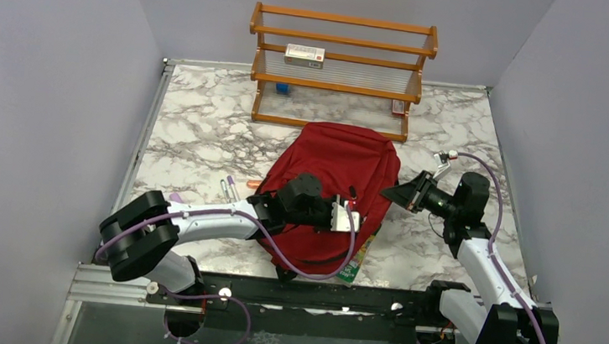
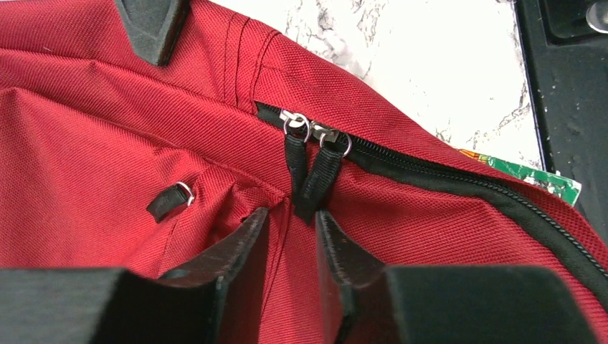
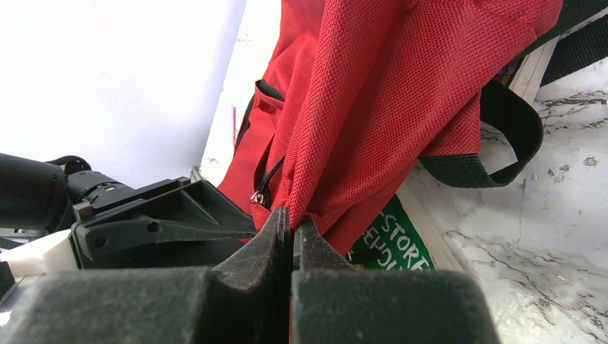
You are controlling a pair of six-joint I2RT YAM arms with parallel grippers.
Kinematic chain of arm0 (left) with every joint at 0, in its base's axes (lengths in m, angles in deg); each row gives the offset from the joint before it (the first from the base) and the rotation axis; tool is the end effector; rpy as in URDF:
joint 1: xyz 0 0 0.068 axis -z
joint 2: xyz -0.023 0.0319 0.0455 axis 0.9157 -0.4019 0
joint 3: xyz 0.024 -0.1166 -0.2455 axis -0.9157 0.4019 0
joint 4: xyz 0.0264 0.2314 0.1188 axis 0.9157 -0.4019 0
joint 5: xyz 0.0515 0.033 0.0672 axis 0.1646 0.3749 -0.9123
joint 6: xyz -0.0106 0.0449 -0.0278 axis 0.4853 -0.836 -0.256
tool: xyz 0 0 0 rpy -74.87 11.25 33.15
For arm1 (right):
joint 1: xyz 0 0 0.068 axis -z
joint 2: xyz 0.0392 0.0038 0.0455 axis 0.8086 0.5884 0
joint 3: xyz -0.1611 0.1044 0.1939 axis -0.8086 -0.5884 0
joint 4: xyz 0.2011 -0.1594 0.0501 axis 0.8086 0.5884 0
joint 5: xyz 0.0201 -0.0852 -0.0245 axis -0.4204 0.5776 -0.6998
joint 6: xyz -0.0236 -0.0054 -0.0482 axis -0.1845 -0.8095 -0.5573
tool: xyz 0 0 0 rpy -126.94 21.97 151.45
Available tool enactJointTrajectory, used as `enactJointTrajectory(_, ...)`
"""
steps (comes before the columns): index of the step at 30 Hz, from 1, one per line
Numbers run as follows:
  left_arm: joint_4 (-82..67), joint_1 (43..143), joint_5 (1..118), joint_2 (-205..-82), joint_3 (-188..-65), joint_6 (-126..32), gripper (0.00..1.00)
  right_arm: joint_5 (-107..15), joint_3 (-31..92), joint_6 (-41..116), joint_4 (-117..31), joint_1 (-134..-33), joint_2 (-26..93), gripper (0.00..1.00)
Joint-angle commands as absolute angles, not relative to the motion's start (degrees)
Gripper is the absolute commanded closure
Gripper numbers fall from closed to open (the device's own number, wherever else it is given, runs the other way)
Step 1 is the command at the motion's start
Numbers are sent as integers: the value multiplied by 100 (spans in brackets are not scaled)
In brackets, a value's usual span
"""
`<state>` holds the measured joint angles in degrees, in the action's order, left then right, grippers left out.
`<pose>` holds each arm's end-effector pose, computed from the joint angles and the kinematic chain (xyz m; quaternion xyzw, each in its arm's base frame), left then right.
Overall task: Pack the student bag
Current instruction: Unzip the student bag at the center of the board.
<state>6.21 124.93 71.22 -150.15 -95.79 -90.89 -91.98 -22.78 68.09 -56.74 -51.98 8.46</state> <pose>0.1491 -0.2679 0.2195 0.6527 0.5148 -0.2654 0.4884 0.1989 0.0217 0.2135 0.0053 0.7764 0.5059 0.3760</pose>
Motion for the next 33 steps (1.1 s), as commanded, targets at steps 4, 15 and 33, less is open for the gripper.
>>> enactJointTrajectory(4,734,12510,7089,-15036,-9763,-9055,89,-9302,-2330,6748,-5904,-5151,768,100)
enactJointTrajectory(15,134,12510,7241,-14500,-9644,-8837,100,-9057,-2309,6713,-5776,-5152,783,100)
enactJointTrajectory(33,-1120,12510,7592,-13626,-9485,-8982,100,-8085,-2070,6719,-5286,-5152,995,100)
